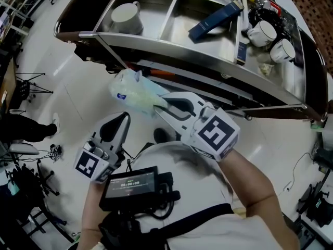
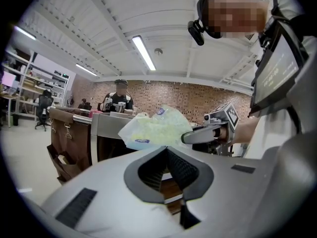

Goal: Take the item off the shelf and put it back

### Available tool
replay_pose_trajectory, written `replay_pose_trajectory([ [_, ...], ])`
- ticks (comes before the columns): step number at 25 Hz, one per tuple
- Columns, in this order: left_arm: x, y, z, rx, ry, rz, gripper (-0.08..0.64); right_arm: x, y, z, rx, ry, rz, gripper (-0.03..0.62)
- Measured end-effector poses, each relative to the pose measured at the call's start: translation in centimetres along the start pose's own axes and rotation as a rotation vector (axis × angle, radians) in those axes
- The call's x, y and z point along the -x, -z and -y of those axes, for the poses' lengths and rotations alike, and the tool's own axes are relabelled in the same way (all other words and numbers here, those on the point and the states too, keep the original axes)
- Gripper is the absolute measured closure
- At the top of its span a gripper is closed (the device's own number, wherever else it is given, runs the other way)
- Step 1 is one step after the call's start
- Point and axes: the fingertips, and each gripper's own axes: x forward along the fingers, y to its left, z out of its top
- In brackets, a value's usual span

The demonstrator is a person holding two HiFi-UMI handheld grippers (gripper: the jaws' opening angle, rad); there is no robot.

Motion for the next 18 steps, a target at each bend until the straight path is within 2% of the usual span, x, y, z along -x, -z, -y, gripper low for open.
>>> replay_pose_trajectory([
  [18, -1.2, -0.7, 0.1, 0.001, 0.031, 0.018, 0.552, -0.1, 0.2, 1.3, -0.020, 0.017, 0.002, 0.529],
])
